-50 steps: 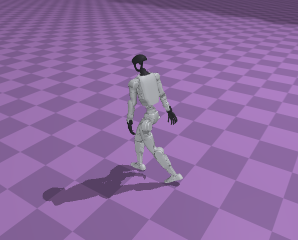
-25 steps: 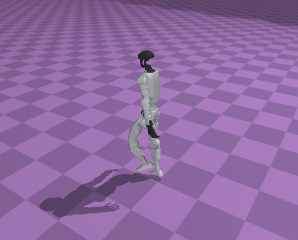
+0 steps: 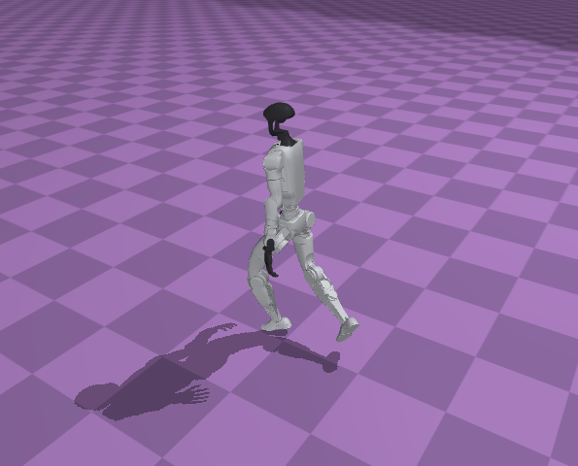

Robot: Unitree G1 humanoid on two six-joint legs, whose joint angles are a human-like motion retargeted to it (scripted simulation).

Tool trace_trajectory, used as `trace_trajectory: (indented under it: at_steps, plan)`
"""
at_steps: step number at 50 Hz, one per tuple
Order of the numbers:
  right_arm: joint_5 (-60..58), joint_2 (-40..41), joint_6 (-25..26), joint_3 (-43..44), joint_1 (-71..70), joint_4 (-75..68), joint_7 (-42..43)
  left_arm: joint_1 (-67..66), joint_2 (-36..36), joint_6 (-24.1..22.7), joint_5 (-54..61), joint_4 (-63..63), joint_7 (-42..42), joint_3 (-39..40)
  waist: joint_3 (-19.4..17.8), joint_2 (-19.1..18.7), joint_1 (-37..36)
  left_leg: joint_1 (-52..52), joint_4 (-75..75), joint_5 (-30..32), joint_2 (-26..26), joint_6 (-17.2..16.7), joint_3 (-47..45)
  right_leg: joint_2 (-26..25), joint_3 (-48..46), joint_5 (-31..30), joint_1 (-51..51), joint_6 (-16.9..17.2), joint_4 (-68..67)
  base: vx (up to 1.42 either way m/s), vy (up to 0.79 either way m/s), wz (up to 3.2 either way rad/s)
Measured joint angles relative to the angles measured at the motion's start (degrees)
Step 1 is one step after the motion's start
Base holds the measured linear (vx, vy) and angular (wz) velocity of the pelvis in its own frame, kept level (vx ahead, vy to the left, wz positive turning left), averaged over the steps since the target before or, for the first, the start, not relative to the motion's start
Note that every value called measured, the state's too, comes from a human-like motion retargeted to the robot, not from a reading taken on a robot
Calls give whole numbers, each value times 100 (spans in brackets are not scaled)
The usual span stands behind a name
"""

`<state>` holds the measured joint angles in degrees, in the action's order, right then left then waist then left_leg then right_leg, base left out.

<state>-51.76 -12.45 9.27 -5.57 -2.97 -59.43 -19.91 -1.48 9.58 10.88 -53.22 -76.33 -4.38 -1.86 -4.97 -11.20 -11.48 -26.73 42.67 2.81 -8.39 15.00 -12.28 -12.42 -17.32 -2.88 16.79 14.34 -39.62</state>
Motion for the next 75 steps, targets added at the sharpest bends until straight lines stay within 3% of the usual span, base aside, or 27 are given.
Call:
trace_trajectory:
  at_steps: [3, 5, 8, 10, 13, 15, 20, 25, 28, 29, 30, 32, 35, 38, 40, 45, 47, 48, 50, 53, 56, 60, 63, 65, 68, 70, 75]
  plan:
    - [-583, 27, 76, 377, 272, -31, 882, -38, -246, 161, 506, -450, -157, 790, 67, -185, -56, 132, 483, -342, -268, 0, 479, 2, 1, -1576, -302, -154, -723, 89, -20, -100]
    - [-533, -11, 82, 380, 367, -139, 1268, -116, -323, 184, 908, -666, -463, 1230, -13, -239, 263, 493, 487, -482, -570, 0, 365, -248, 261, -2393, -728, -612, -1214, 88, -21, -59]
    - [-544, -214, 0, 347, 399, -386, 1639, -97, -341, 156, 1445, -880, -1060, 1514, -167, -193, 721, 1024, 196, -460, -486, 0, 252, 443, -596, -207, -1199, -915, -1950, 77, -17, -53]
    - [-802, -268, -28, 469, 424, -585, 1735, -17, -341, 218, 1565, -951, -1133, 1679, -261, -11, 891, 1483, -138, -397, -337, 0, -38, 837, -687, 454, -1662, -1149, -1961, 70, -20, -72]
    - [-970, -273, -10, 667, 517, -997, 1662, 94, -288, 197, 1602, -832, -936, 1588, -375, 473, 1124, 2265, -817, -209, 258, 0, -379, 1377, -843, 465, -2233, -1935, -1268, 86, -23, -41]
    - [-841, -214, 19, 792, 626, -1349, 1563, 175, -219, 130, 1588, -685, -794, 1480, -411, 718, 1296, 2657, -1001, -111, 565, 0, -453, 1472, -872, 405, -2442, -1989, -219, 71, -21, 1]
    - [341, -7, 149, 1378, 928, -2365, 700, 820, 38, 36, 1579, -479, -978, 1423, -650, 1513, 1849, 3468, -675, 298, 1258, 0, -231, 1611, -564, -929, -2539, -2233, 2566, 80, -28, 56]
    - [1724, 266, 617, 2057, 1142, -3280, -126, 1734, 349, 256, 1619, -22, -938, 1613, -838, 2138, 1934, 4272, -79, -316, 1592, 0, 467, 1746, -65, -1718, -2563, -1840, 3578, 94, -68, 15]
    - [2055, 281, 821, 2424, 1155, -3750, -205, 1875, 214, 78, 1850, 1127, -749, 1452, -931, 2264, 1553, 4744, 442, -1137, 1517, 0, 640, 1852, 280, -2287, -2589, -2158, 3025, 118, -61, -61]
    - [2011, 274, 881, 2463, 1186, -3796, -207, 1783, 185, -39, 2016, 1647, -713, 1378, -950, 2171, 1433, 4966, 560, -1354, 1324, 0, 582, 1587, 544, -1411, -2509, -2248, 2692, 133, -54, -83]
    - [1923, 274, 938, 2466, 1238, -3797, -211, 1645, 171, -174, 2197, 2193, -674, 1313, -963, 2024, 1332, 5205, 667, -1518, 1052, 0, 489, 1171, 911, 15, -2396, -2342, 2314, 155, -41, -105]
    - [1645, 206, 1118, 2278, 1368, -3797, -293, 1142, 214, -491, 2391, 2862, -423, 1286, -800, 1603, 1042, 5580, 1089, -1476, 439, 0, 78, 978, -387, 1508, -2134, -2879, 1526, 167, -22, -111]
    - [1090, 81, 1658, 2240, 1241, -3797, 30, 283, -9, -995, 2372, 2957, 343, 1530, -657, 1075, 1370, 4971, 2674, -688, 115, 0, 666, -183, 1121, 1449, -2159, -2401, 1059, 87, 0, 4]
    - [1438, 62, 1362, 2010, 851, -3641, 470, 1, -192, -863, 1954, 1949, 142, 1543, -558, 741, 1743, 3637, 4072, -421, 160, 0, 1351, -204, 546, 1419, -1751, -2439, 1615, 63, 12, 59]
    - [1811, 185, 940, 1890, 635, -3427, 438, -92, -108, -382, 1453, 1210, -674, 1329, -541, 654, 1537, 2878, 4763, -938, -205, 0, 1349, -315, 724, 1242, -1453, -2453, 2008, 49, -8, -19]
    - [2241, 451, 633, 1829, -8, -2610, 384, -199, -35, -15, 636, -396, -839, 1142, -394, 821, 662, 1452, 3750, -954, -1270, 0, -174, 15, 469, 946, -820, -2153, 2975, 57, 36, 20]
    - [2216, 402, 335, 1612, -289, -2061, 482, -222, -76, -88, 830, -1050, -452, 1335, -379, 1108, 589, 1184, 2257, -627, -829, 0, -1165, 515, 235, 748, -643, -1749, 3352, 21, 84, 79]
    - [2158, 361, 168, 1467, -394, -1806, 571, -305, -124, -82, 922, -1296, -302, 1559, -343, 1239, 627, 929, 1294, -353, -211, 0, -1354, 792, 120, 624, -614, -1518, 3485, 12, 98, 105]
    - [1992, 216, -99, 1206, -611, -1354, 763, -541, -218, -56, 1134, -1605, -253, 1968, -195, 1265, 767, 506, -900, 237, 951, -559, -1066, 1091, -238, 517, -588, -1179, 3692, 32, 76, 82]
    - [1667, 39, -216, 914, -981, -806, 865, -866, -225, 5, 1525, -1892, -623, 2393, -213, 994, 572, 425, -3071, 299, 931, -2322, -335, 715, -8, 831, -156, -1209, 3802, 83, 8, -61]
    - [1487, -1, -103, 983, -1288, -492, 816, -964, -185, 227, 1574, -2079, -950, 2562, -236, 841, 334, 204, -3725, 171, 810, -2915, -200, 582, 285, 1118, 256, -1042, 3813, 83, 6, -65]
    - [1714, 256, -68, 1236, -1245, -386, 824, -767, -182, 490, 1294, -2039, -933, 2479, -79, 859, 406, 124, -3359, 1033, 842, -1966, -1062, 585, 252, 769, 508, -519, 3659, 82, 6, 38]
    - [1887, 556, -140, 1445, -852, -670, 801, -533, -262, 382, 1092, -1707, -807, 2319, 96, 1170, 285, 14, -2843, 767, 1231, -1184, -176, 934, -98, -400, 514, -134, 3226, 111, 1, 15]
    - [2026, 765, -4, 1387, -552, -929, 905, -348, -297, 221, 1106, -1349, -802, 2140, 69, 1227, 208, 207, -2624, 457, 1364, -955, 525, 990, -163, -1562, 304, -276, 2559, 96, -9, -5]
    - [2204, 864, 353, 1167, -271, -1345, 1288, 44, -363, 29, 1411, -732, -771, 1673, -119, 997, 296, 804, -2652, 42, 1026, -542, 16, 1177, -779, -2639, -300, -378, 792, 67, -6, 13]
    - [2100, 904, 852, 1114, -160, -1573, 1816, 408, -296, -115, 1638, -505, -606, 1433, -219, 795, 412, 1062, -2631, -171, 816, -459, -46, 1476, -1172, -2475, -829, -689, -238, 62, 3, -17]
    - [2010, 989, 1318, 1358, 96, -2428, 2984, 1207, 68, -84, 1564, 68, -224, 1065, -390, 859, 1281, 1628, -3000, -295, 1164, -254, 275, 2054, -1498, -548, -2474, -844, -1225, 62, -6, 63]
